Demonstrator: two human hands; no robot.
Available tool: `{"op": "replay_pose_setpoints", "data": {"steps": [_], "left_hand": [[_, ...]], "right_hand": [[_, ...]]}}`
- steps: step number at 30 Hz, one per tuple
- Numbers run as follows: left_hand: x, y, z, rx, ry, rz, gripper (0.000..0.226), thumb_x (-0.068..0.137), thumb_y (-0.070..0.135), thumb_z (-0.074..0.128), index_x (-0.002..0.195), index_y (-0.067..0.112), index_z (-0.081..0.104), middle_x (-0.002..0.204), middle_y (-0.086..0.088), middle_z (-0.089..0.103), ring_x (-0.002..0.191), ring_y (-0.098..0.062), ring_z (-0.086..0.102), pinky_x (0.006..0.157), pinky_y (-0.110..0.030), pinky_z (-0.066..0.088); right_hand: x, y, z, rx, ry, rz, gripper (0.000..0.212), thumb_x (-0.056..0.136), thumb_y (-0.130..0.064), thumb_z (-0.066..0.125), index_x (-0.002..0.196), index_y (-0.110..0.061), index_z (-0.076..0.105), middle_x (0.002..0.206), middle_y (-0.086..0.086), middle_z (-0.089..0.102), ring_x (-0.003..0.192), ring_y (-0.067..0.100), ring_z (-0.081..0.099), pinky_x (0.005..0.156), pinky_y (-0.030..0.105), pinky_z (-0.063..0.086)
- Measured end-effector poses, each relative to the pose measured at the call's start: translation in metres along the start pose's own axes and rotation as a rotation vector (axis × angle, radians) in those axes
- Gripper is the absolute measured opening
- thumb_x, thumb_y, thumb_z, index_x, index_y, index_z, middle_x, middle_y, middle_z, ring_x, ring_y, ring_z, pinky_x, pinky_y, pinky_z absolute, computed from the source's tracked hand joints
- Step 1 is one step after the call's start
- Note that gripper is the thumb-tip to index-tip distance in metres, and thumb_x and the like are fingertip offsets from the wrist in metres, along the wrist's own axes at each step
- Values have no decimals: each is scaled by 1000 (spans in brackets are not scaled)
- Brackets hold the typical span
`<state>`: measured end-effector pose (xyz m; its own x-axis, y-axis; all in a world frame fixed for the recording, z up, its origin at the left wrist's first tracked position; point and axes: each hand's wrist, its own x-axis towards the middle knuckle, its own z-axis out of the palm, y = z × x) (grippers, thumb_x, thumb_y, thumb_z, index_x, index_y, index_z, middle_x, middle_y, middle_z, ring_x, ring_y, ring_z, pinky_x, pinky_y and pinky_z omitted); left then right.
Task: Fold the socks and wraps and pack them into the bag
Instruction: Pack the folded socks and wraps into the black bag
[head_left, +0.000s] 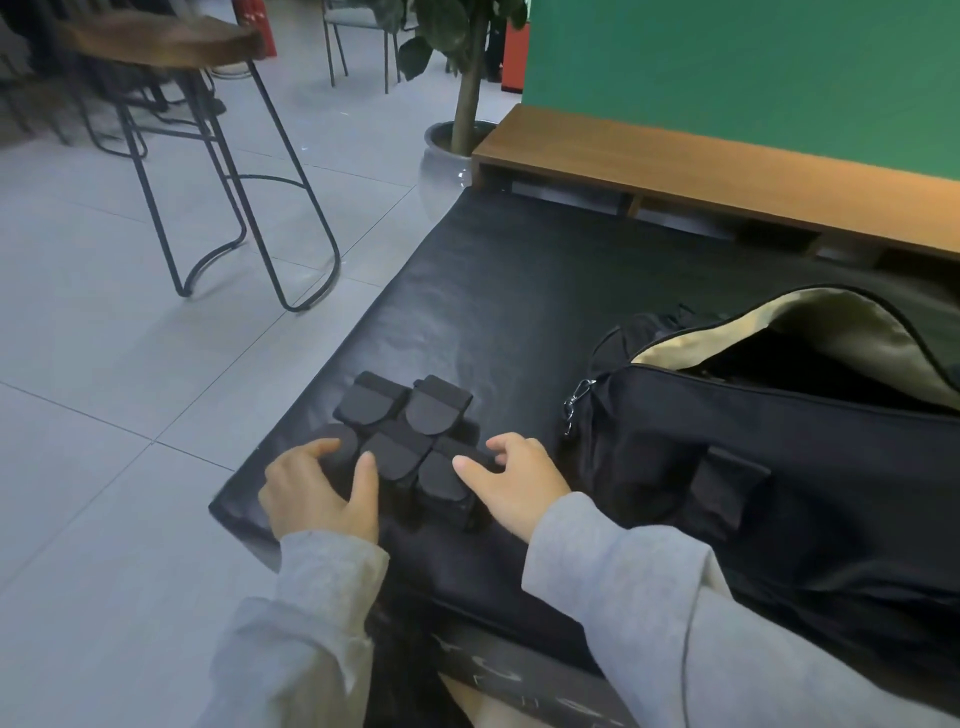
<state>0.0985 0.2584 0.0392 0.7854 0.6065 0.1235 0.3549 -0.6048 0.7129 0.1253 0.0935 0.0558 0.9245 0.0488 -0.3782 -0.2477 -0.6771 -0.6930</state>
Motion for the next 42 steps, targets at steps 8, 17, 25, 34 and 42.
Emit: {"op": "replay_pose_setpoints", "data": {"steps": [8,17,25,34,42], "left_hand": [[21,-5,-3,-44,-66,-171,42,91,27,53,127,5,52,129,-18,52,125,-35,40,105,-44,29],[28,-5,-12,11,-266,-248,40,93,24,53,129,13,44,125,-10,55,116,-30,49,96,-40,38],[37,-12,-14,-116,-378,-311,51,87,19,63,133,9,42,130,-15,53,117,-31,51,102,-42,37],[31,-18,-12,-331,-330,-304,57,82,6,68,133,11,41,131,-17,49,123,-32,45,96,-56,44],[29,-43,-14,-414,-251,-319,55,80,16,72,127,15,44,117,-16,59,102,-36,60,90,-49,50]], "right_hand": [[6,-4,4,-99,-41,-5,57,85,-52,58,130,-19,46,129,-1,39,113,16,50,94,25,39],[5,-8,5,-287,-98,32,51,90,-47,54,129,-15,44,130,5,40,113,26,50,96,37,42],[8,-4,5,-265,-138,98,36,86,-48,59,95,-13,52,109,8,52,94,26,56,79,32,45],[-2,-2,9,-274,-37,88,44,84,-49,60,103,-9,58,116,10,55,110,29,53,92,37,46],[-17,1,-6,-161,-27,73,42,88,-37,62,113,-12,41,106,1,53,94,20,54,82,29,44]]}}
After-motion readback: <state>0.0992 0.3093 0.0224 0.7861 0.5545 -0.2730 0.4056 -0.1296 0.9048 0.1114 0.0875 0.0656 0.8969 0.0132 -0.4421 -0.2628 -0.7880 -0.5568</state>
